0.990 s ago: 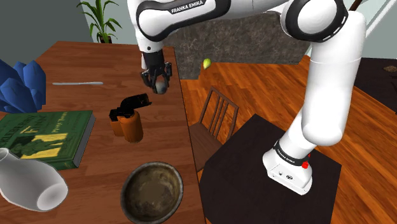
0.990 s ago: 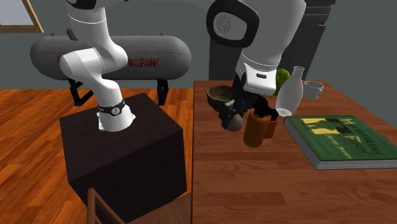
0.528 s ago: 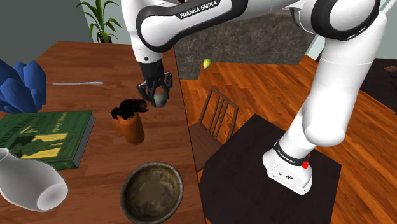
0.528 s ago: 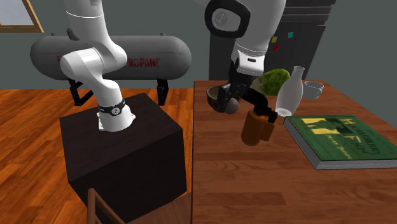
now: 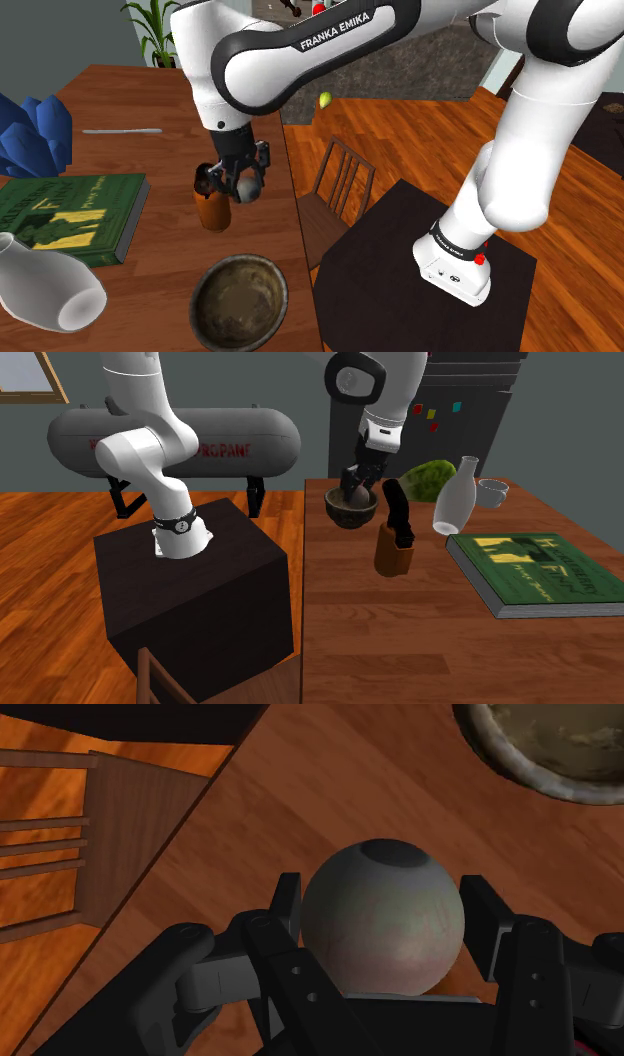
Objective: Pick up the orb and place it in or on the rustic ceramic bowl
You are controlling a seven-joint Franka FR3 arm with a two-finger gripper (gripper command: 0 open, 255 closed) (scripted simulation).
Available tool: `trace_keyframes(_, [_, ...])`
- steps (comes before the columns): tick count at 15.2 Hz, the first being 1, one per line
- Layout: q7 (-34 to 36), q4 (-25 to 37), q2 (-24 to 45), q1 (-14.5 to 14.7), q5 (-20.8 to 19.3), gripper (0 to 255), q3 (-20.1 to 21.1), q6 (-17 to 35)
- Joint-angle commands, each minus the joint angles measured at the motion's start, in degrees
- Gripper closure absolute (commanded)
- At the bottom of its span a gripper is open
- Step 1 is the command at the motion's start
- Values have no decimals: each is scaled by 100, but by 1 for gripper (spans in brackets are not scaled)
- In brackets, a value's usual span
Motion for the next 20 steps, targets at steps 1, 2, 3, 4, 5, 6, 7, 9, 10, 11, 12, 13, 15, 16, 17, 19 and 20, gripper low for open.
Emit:
trace_keyframes(1, [228, -86, -56, 134, 50, 255, 102, 51])
trace_keyframes(2, [346, -116, -75, 206, 73, 255, 157, 74])
trace_keyframes(3, [465, -141, -88, 280, 93, 255, 211, 97])
trace_keyframes(4, [586, -158, -95, 354, 111, 255, 265, 119])
trace_keyframes(5, [708, -169, -97, 431, 126, 255, 319, 139])
trace_keyframes(6, [833, -173, -93, 508, 138, 255, 372, 158])
trace_keyframes(7, [960, -170, -84, 587, 148, 255, 425, 176])
trace_keyframes(9, [1219, -145, -49, 748, 157, 255, 530, 209])
trace_keyframes(10, [1351, -123, -23, 832, 156, 255, 580, 223])
trace_keyframes(11, [1484, -94, 9, 917, 152, 255, 630, 237])
trace_keyframes(12, [1620, -58, 47, 1004, 144, 255, 679, 248])
trace_keyframes(13, [1757, -15, 90, 1092, 131, 255, 726, 259])
trace_keyframes(15, [1889, -12, 167, 1184, 101, 255, 763, 336])
trace_keyframes(16, [1892, -53, 199, 1190, 85, 255, 758, 406])
trace_keyframes(17, [1896, -93, 232, 1195, 69, 255, 753, 475])
trace_keyframes(19, [1904, -169, 301, 1208, 34, 255, 741, 612])
trace_keyframes(20, [1908, -205, 338, 1215, 15, 255, 734, 680])
